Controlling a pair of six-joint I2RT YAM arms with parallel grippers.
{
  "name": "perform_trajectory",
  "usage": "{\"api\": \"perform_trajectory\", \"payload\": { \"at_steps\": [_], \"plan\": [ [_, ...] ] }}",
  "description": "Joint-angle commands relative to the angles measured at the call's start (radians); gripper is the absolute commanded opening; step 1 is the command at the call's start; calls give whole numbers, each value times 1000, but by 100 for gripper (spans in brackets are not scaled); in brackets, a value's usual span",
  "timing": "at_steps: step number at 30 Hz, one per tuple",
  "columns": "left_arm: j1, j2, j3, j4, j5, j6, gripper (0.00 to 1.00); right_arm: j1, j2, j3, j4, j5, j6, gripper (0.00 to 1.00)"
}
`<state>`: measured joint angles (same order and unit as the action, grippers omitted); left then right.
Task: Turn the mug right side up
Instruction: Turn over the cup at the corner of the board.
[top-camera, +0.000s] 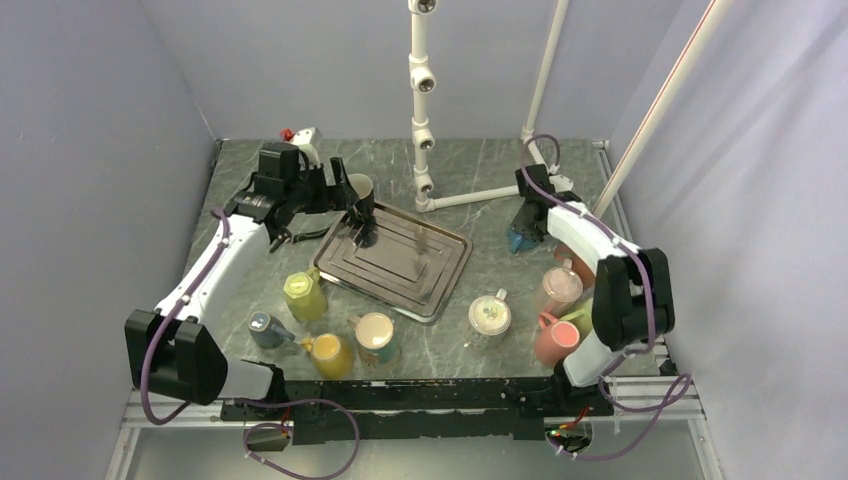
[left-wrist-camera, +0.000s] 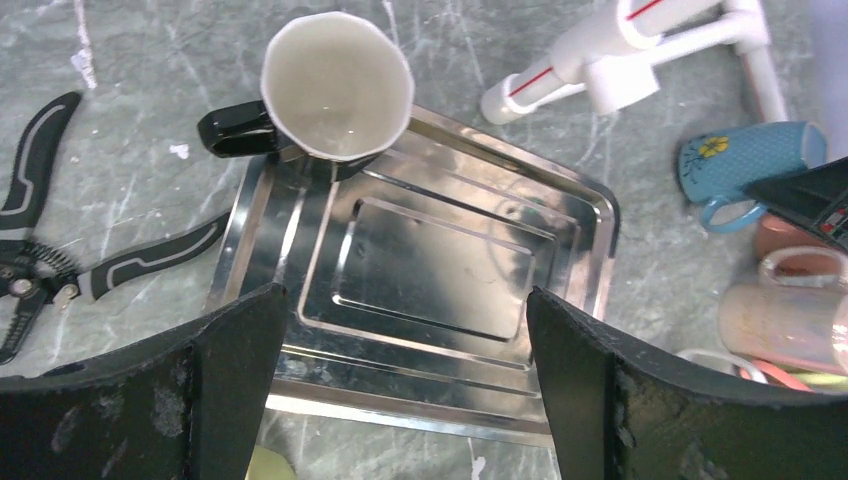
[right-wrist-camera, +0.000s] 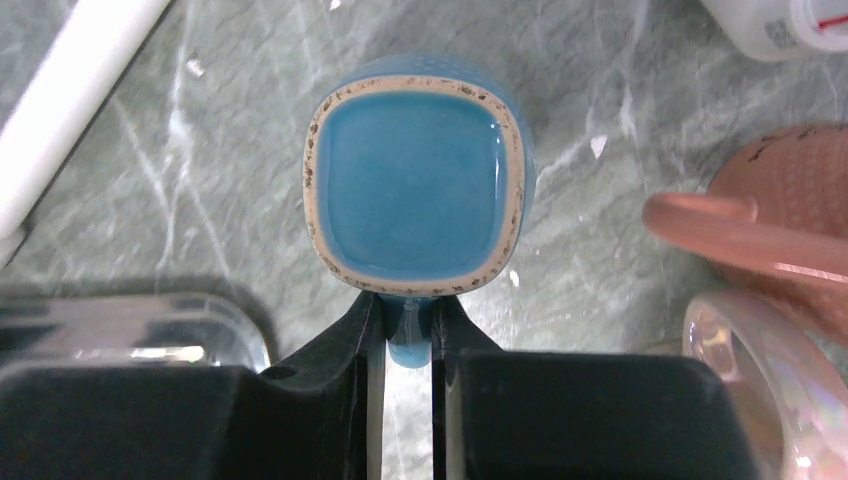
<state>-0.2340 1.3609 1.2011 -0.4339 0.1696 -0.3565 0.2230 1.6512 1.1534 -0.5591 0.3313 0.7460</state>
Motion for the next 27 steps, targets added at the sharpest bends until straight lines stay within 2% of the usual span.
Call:
{"api": "perform_trajectory", "payload": {
  "at_steps": [1,8,11,13,17,27],
  "plan": [
    [2,-64,44,49,100,-26,94,-4,-189,-31,91,-84,25,0],
    [2,-27,38,107,250,-75,94,-4,-448,-213,232,-227,194,0],
    [2,-13,21,181,363,-141,94,-3,-545,-281,304,-295,244,0],
    [0,8,-17,305,470,-226,94,-3,-615,-321,357,-325,278,0],
    [-40,98,-109,668,628,-519,92,-1,-747,-400,489,-328,371,0],
    [-234,347,-17,1141,677,-934,90,-1,-839,-404,690,-449,488,0]
  ]
}}
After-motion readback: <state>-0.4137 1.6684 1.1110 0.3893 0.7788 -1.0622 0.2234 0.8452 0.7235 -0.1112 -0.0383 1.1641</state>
